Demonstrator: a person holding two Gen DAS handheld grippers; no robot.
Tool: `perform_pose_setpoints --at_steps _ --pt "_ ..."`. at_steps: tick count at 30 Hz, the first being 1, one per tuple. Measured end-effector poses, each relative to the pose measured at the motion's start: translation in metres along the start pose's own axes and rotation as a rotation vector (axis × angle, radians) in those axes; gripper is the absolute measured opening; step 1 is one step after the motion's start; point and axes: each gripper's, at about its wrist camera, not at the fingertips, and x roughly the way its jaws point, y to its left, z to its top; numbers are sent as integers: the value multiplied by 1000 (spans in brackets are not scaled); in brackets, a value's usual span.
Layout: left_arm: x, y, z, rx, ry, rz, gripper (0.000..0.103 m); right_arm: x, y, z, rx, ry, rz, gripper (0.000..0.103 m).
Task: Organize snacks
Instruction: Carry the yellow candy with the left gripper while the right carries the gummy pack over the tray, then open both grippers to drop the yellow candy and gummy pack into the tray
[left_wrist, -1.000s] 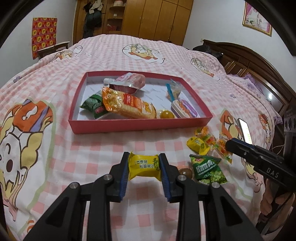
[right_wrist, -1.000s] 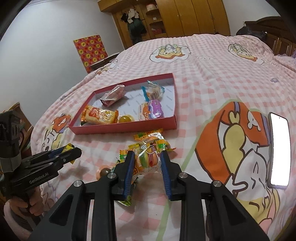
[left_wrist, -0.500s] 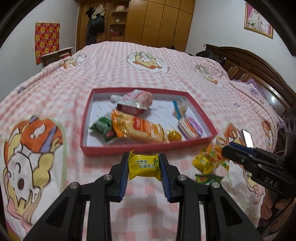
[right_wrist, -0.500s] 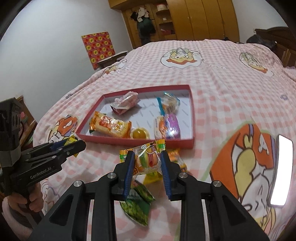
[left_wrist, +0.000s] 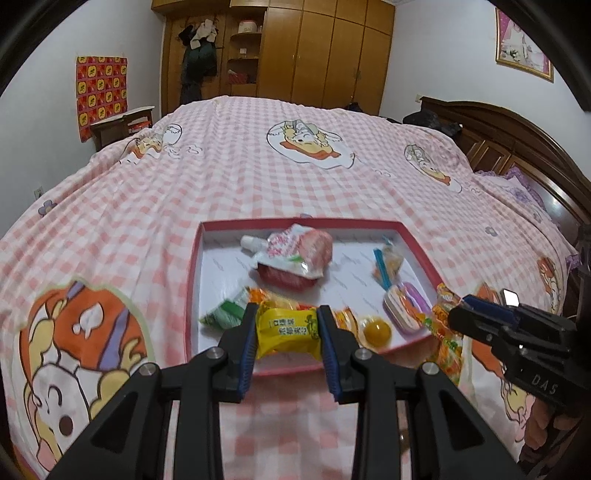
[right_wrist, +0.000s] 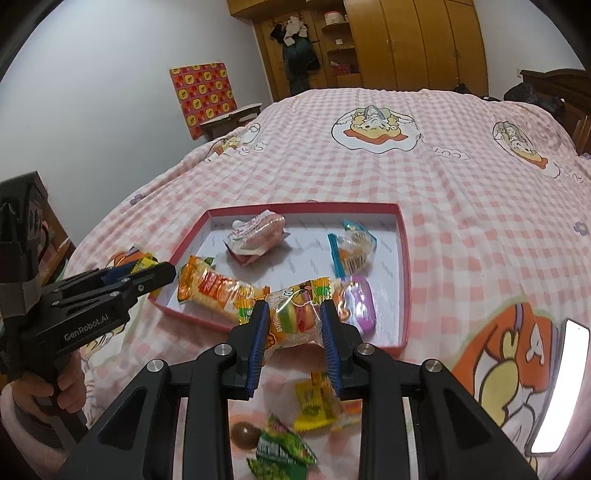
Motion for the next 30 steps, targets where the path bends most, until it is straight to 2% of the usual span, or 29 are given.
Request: perform_pose_setpoints --at_steps 6,16,30 --pt "13 6 16 0 -14 16 32 15 1 17 -12 -4 -10 29" --pt "56 17 37 -10 7 50 32 52 -2 42 -35 22 -34 29" --pt "103 36 38 -53 64 65 33 102 -12 67 0 37 -47 29"
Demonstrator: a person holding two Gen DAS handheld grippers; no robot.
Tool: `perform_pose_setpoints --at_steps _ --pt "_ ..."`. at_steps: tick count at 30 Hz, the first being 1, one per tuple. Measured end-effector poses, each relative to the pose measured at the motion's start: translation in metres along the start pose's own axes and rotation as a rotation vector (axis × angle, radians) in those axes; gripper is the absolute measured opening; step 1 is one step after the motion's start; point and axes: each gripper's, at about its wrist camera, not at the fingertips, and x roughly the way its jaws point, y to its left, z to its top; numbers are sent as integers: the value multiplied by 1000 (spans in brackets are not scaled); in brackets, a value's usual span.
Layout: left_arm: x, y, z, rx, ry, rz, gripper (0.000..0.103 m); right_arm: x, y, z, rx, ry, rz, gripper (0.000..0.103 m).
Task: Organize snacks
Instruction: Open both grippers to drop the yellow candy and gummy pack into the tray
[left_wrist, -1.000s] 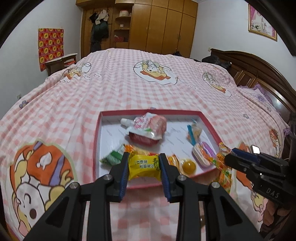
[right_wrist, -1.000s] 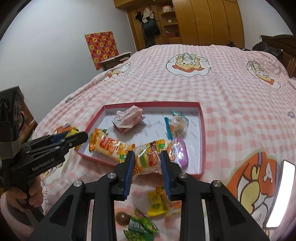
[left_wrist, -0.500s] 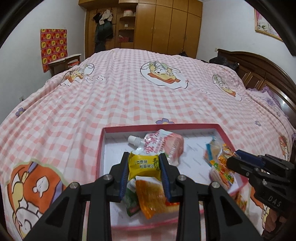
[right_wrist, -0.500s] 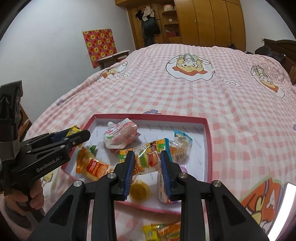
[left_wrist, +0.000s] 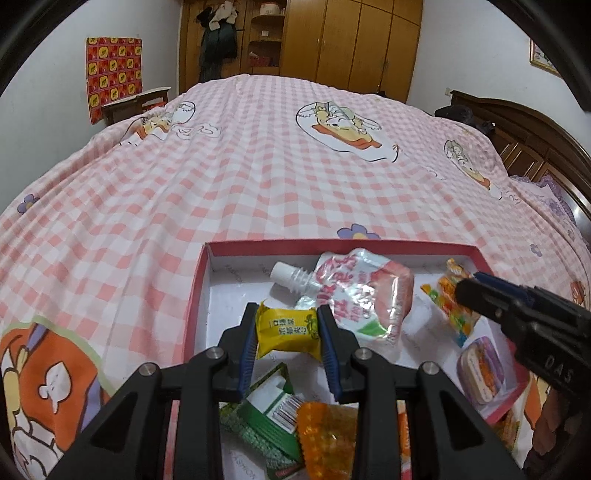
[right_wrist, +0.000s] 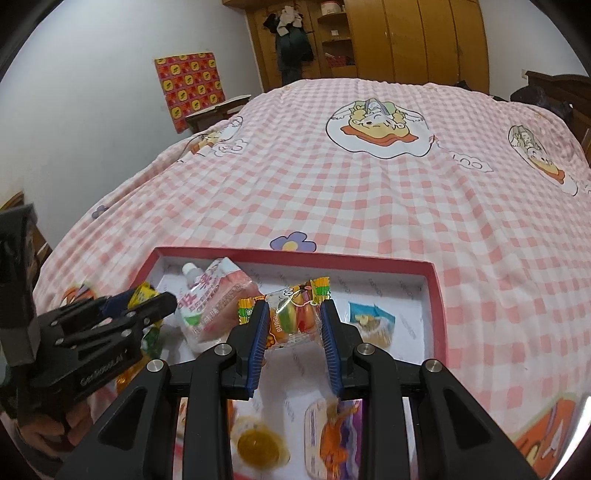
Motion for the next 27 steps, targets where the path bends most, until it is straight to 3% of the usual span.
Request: perform_pose_setpoints --at_steps 7,23,27 --pt "16 6 -1 -28 42 -17 33 23 -2 0 13 20 -17 30" --pt "20 7 0 -35 35 -10 34 33 -9 -3 35 15 -27 30" --pt "20 6 -1 -27 35 8 43 31 -9 -3 44 18 -3 33"
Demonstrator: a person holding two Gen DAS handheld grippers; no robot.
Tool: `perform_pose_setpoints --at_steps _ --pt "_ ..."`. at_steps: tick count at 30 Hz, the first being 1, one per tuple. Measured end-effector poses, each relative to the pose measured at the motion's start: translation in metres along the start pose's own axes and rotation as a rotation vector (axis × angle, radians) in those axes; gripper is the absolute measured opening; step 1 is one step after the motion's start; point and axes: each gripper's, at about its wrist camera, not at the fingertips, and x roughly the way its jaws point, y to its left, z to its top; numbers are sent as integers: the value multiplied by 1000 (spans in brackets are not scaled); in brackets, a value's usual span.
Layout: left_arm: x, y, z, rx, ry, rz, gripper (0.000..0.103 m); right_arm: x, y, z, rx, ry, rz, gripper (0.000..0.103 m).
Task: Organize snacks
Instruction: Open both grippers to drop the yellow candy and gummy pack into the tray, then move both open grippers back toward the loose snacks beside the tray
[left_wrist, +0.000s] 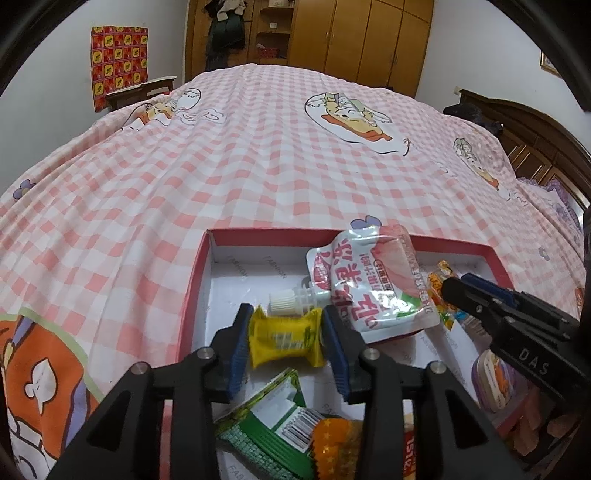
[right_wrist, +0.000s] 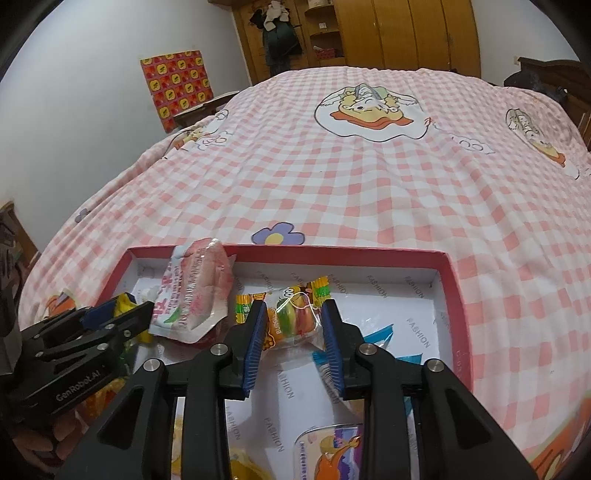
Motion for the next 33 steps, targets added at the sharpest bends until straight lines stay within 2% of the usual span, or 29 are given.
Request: perform_pose_setpoints --at_steps 5,7,10,19,26,33 --pt "-7 0 -2 -2 4 -8 59 -6 7 0 -17 -11 27 40" --pt "-12 0 -2 2 -9 -2 69 -7 10 0 -28 -12 29 44" --pt "-19 -2 -1 9 -18 2 76 -9 14 -1 -45 -12 22 49" --pt "-37 -13 -4 44 -21 -20 76 -27 23 -7 -59 -22 39 56" --pt "-58 -18 -11 57 -24 -38 77 -43 23 -12 -26 -20 61 57" --pt "-79 -22 -19 58 -43 -46 79 -63 23 -21 -30 -34 47 58"
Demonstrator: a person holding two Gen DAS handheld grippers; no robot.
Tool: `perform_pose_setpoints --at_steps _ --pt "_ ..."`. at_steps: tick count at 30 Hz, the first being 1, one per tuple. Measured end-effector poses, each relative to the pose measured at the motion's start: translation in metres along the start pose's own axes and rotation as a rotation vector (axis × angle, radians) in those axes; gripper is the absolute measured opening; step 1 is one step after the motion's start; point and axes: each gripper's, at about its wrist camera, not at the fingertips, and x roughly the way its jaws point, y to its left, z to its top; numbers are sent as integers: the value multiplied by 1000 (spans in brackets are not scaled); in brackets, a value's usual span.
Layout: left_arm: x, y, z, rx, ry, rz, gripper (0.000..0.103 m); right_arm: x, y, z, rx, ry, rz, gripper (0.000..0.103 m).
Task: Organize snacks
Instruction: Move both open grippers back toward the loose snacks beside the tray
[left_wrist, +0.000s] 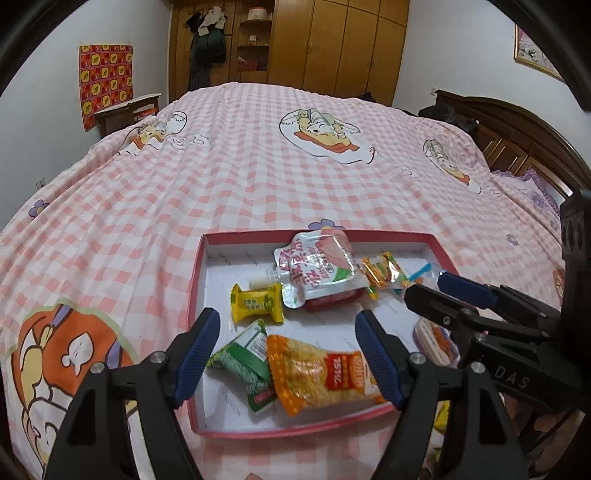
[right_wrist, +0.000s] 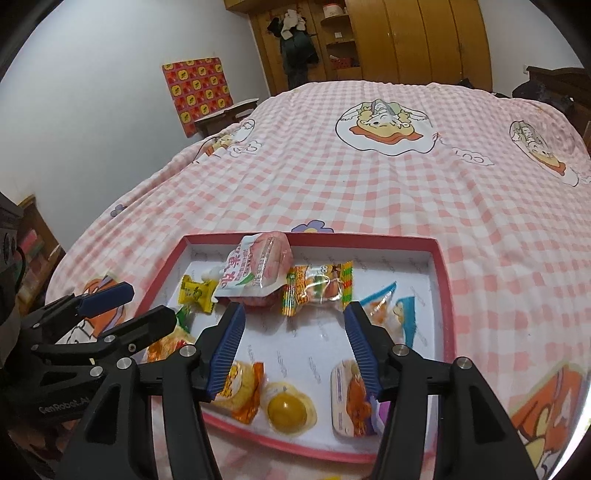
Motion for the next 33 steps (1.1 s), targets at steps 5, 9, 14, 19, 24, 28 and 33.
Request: perform_pose_setpoints --at_steps 5,9,14,19,24,28,33 --pt "-12 -4 -6 -4 -3 -11 79 -12 1 -9 10 -4 5 59" --pt "-21 -8 -12 1 -5 -10 79 -22 4 -18 10 -7 9 59" --pt "-30 -12 -21 1 -6 -19 79 -33 6 -29 12 -10 14 60" --pt "-38 -18 -31 10 -2 -23 80 -42 5 -41 25 -2 11 61" --pt "-43 -22 -42 10 10 -25 80 -50 3 -52 40 3 15 62" --pt "-48 -25 -49 4 15 -31 80 -57 2 -59 45 8 9 62" --pt "-53 -31 -59 6 28 -34 80 -70 0 -69 40 8 4 62"
